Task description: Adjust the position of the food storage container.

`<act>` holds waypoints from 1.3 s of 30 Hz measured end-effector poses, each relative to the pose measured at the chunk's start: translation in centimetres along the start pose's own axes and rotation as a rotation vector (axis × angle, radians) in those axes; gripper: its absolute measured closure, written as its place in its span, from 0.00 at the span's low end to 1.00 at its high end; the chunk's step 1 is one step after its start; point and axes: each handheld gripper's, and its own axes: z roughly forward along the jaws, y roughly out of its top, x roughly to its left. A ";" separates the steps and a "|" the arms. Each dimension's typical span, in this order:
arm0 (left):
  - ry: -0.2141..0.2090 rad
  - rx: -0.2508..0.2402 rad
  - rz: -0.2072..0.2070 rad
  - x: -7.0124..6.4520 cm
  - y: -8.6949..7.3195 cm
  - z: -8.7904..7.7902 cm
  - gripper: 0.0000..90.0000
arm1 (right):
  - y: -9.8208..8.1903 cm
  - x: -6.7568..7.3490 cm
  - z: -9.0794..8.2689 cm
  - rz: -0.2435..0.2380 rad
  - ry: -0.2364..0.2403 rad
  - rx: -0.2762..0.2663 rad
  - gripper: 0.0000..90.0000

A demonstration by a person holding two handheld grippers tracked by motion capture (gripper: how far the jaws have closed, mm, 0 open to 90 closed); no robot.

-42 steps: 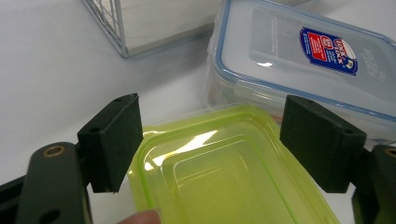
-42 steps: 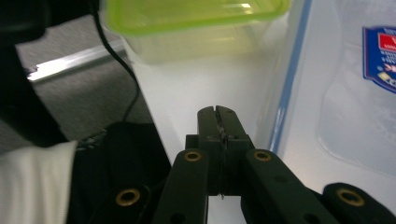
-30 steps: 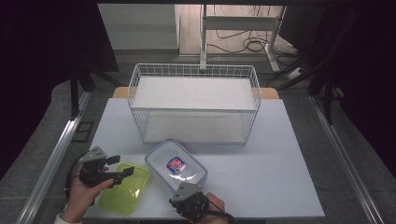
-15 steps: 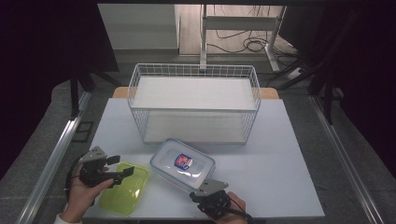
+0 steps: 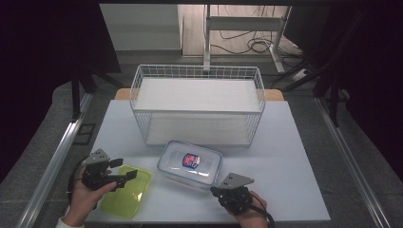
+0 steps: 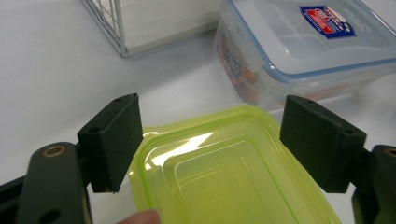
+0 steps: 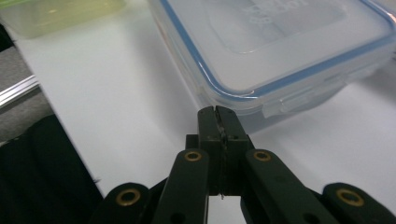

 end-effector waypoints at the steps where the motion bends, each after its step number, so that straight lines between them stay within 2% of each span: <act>1: 0.000 0.000 0.000 0.0 0.0 0.0 0.23 | 0.0 0.0 0.0 0.000 0.000 0.000 0.99; 5: 0.000 -0.001 -0.001 0.0 0.0 0.0 0.23 | 0.0 -0.8 -0.1 0.016 -0.023 -0.008 0.99; 6: 0.000 0.000 0.000 0.0 0.0 0.0 0.23 | 0.0 -1.4 -0.2 0.021 -0.057 -0.012 0.99; 7: 0.000 0.000 0.000 0.0 0.0 0.0 0.23 | 0.0 -1.4 -0.2 0.021 -0.057 -0.012 0.99; 8: -0.001 0.000 0.001 0.0 0.0 0.0 0.23 | 0.0 -1.7 -0.3 0.048 -0.021 -0.012 0.99; 9: -0.001 0.000 0.001 0.0 0.0 0.0 0.23 | 0.0 -1.7 -0.3 0.048 -0.021 -0.012 0.99; 10: 0.000 -0.002 0.001 0.0 0.0 0.0 0.23 | 0.1 -0.9 -0.4 0.014 0.004 -0.001 0.99; 14: 0.001 -0.003 -0.001 -0.1 0.1 0.0 0.23 | 0.6 0.3 0.2 -0.021 0.055 0.006 0.99; 15: 0.000 -0.002 0.002 -0.1 0.1 0.0 0.23 | 1.0 1.1 1.0 -0.037 0.071 0.012 0.99; 20: -0.002 0.003 0.007 -0.2 0.1 0.1 0.23 | 1.4 1.1 2.5 -0.042 0.062 0.013 0.99; 21: -0.002 0.003 0.008 -0.2 0.0 0.1 0.23 | 1.4 0.8 2.8 -0.026 0.073 0.013 0.99; 25: 0.000 0.006 0.004 -0.1 0.0 0.1 0.23 | 1.3 0.3 2.8 -0.018 0.042 0.007 0.99; 26: 0.001 0.006 0.004 -0.1 0.0 0.1 0.23 | 1.2 -0.4 2.6 -0.007 0.021 0.002 0.99; 29: 0.000 0.006 0.007 -0.1 0.0 0.2 0.23 | 1.2 -1.0 2.5 0.004 0.004 -0.002 0.99; 30: -0.001 0.006 0.006 -0.2 0.1 0.2 0.23 | 1.2 -1.7 2.5 0.017 -0.010 -0.005 0.99; 34: -0.006 0.007 0.005 -0.3 0.1 0.4 0.23 | 1.0 -2.6 2.7 0.037 -0.017 -0.005 0.99; 39: -0.019 -0.008 -0.013 -0.5 0.2 0.4 0.22 | 1.0 -2.6 2.2 0.043 0.005 -0.023 0.99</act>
